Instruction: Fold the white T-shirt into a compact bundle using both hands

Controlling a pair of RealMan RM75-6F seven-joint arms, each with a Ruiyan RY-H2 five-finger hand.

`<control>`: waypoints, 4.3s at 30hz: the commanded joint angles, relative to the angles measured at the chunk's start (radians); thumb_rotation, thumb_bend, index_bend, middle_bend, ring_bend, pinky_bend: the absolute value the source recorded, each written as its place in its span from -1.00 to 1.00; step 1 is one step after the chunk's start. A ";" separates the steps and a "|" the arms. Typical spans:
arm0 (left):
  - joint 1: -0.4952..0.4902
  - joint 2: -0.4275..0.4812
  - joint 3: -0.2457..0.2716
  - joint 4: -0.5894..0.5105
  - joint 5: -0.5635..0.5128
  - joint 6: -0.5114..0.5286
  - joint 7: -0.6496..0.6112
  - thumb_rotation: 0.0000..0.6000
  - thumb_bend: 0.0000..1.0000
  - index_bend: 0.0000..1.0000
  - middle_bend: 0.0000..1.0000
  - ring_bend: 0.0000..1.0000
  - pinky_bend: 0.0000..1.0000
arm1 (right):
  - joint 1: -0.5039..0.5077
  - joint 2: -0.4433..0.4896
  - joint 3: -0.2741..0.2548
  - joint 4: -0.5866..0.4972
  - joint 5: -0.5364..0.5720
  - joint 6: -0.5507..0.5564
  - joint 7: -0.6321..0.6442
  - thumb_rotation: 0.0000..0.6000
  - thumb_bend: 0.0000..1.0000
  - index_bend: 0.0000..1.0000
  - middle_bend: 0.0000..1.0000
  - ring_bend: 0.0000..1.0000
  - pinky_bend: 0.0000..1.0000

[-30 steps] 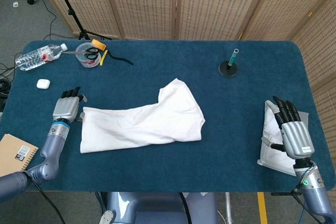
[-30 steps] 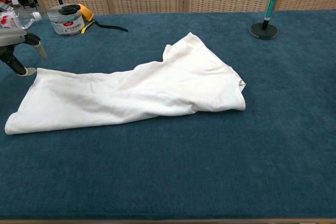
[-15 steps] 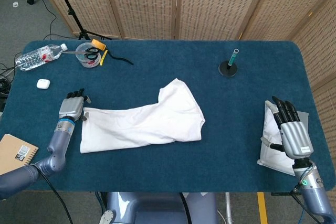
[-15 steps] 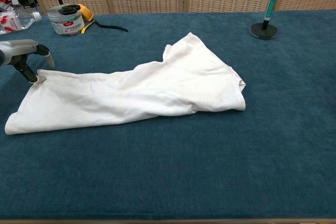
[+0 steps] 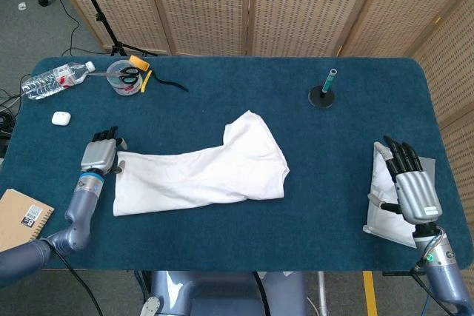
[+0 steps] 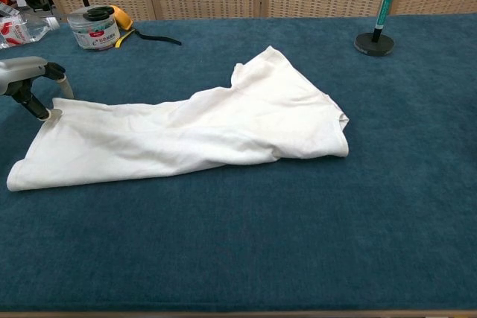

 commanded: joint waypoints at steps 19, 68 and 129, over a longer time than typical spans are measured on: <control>0.022 -0.072 -0.015 0.042 -0.009 0.069 -0.013 1.00 -0.18 0.30 -1.00 -1.00 -1.00 | -0.006 0.004 0.011 -0.001 -0.010 0.000 0.024 1.00 -1.00 -1.00 -1.00 -1.00 -1.00; 0.128 0.088 -0.042 0.543 0.145 -0.282 -0.332 1.00 0.29 0.54 -1.00 -1.00 -1.00 | -0.007 -0.001 0.018 -0.005 -0.018 -0.012 0.019 1.00 -1.00 -1.00 -1.00 -1.00 -1.00; -0.195 -0.201 -0.158 0.198 0.170 -0.036 -0.105 1.00 0.29 0.54 -1.00 -1.00 -1.00 | -0.015 0.030 0.047 0.001 0.018 -0.012 0.106 1.00 -1.00 -1.00 -1.00 -1.00 -1.00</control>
